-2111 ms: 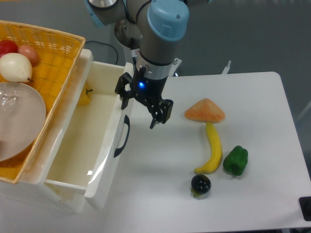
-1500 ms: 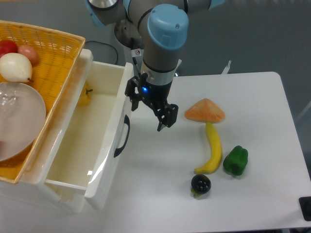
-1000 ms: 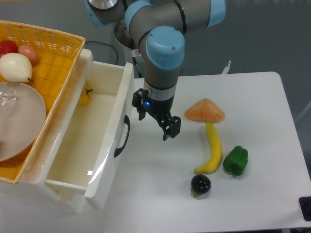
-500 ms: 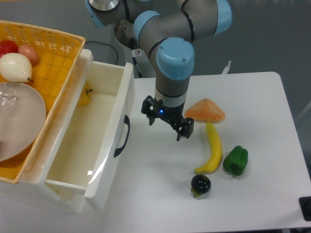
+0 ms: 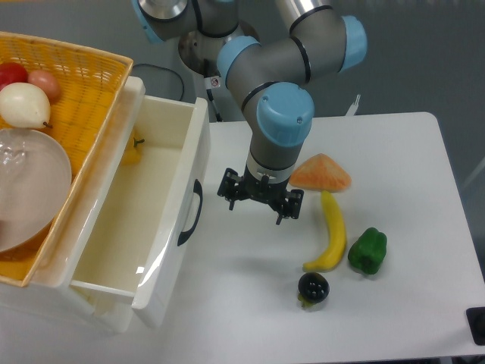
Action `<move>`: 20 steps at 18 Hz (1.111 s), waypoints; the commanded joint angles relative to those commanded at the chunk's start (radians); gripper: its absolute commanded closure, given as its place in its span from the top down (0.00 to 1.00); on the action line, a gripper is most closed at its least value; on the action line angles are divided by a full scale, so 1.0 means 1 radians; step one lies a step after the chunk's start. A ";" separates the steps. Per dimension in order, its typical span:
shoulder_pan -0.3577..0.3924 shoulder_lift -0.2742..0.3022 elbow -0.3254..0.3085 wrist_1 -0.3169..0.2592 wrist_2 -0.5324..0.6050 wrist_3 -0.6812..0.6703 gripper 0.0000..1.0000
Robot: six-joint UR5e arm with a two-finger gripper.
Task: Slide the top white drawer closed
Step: 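Swing the gripper toward the open drawer's front panel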
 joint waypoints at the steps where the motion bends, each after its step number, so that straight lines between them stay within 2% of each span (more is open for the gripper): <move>1: 0.000 -0.002 0.000 0.000 0.000 -0.005 1.00; 6: -0.006 -0.020 -0.002 0.006 -0.006 -0.049 1.00; 9: -0.011 -0.029 0.000 0.012 -0.035 -0.046 1.00; 20: -0.067 -0.064 0.011 0.012 -0.035 -0.046 1.00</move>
